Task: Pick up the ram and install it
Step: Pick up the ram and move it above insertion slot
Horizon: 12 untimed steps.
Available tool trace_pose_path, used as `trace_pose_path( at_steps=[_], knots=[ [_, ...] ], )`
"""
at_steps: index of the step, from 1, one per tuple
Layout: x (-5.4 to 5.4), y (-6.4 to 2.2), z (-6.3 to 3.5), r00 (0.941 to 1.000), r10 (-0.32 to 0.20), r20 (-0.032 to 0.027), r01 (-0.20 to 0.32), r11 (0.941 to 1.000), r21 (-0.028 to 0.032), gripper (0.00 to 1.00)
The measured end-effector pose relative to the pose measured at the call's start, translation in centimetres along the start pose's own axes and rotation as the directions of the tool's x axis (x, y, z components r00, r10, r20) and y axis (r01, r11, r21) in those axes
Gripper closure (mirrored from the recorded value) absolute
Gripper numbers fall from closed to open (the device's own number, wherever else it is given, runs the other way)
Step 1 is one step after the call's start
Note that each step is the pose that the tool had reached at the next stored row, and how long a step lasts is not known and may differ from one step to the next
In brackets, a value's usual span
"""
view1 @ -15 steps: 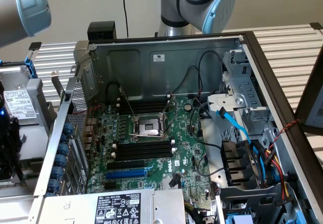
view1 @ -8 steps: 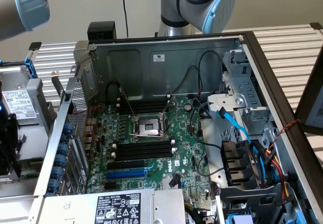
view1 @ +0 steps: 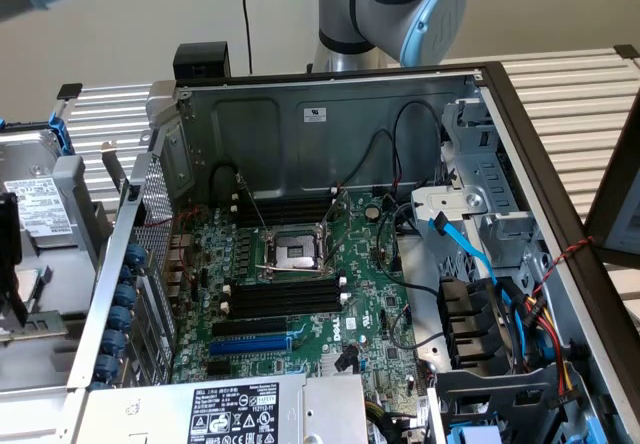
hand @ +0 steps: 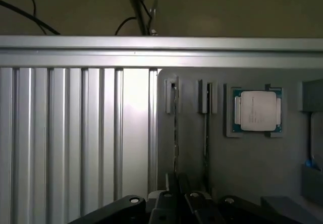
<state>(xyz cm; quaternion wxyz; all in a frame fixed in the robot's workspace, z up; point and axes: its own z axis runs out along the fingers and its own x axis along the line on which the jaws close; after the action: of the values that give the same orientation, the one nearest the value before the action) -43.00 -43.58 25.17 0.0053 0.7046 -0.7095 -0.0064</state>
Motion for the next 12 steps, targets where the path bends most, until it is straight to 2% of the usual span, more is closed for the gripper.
trace_pose_path(
  at_steps=[12],
  knots=[
    [0.0,0.09,-5.45,1.0,0.0,0.0,0.0,1.0,0.0,0.88]
  ],
)
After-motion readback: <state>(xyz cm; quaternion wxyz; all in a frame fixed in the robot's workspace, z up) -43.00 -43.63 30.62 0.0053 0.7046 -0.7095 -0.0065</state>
